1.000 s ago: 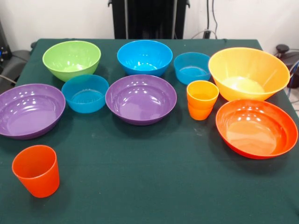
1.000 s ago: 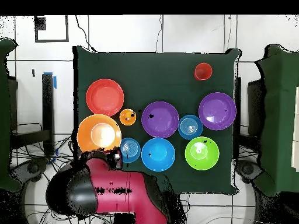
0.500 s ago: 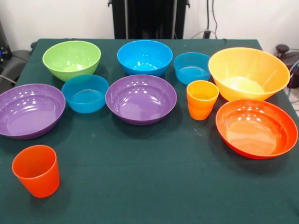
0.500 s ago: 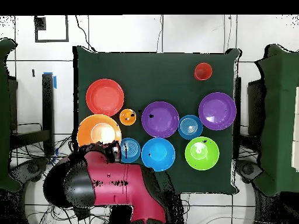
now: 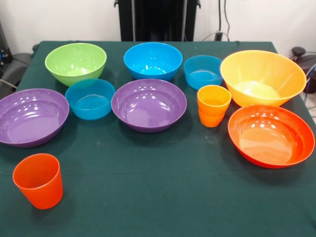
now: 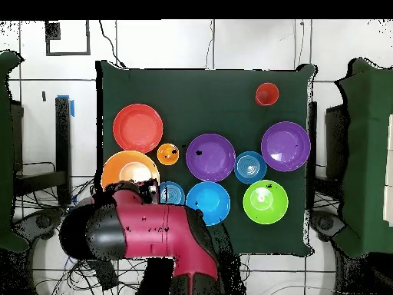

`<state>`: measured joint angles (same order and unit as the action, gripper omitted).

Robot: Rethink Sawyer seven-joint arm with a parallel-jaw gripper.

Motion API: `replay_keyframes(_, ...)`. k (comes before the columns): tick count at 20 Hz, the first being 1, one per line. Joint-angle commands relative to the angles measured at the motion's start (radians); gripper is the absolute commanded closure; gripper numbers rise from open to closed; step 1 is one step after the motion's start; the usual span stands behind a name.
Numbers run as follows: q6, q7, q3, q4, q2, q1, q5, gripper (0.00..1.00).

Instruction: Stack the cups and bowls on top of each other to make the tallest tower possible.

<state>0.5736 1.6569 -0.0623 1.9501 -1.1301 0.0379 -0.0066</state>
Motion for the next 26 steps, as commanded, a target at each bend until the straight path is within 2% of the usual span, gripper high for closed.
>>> replay_keyframes(1,0.074,0.162,0.015,-0.032,0.139,0.003,-0.031,0.0)
replay_keyframes(13,-0.1,0.161,0.002,0.018,0.262,-0.002,-0.054,0.0)
replay_keyframes(26,-0.267,0.167,-0.017,0.011,0.427,0.018,-0.056,0.0)
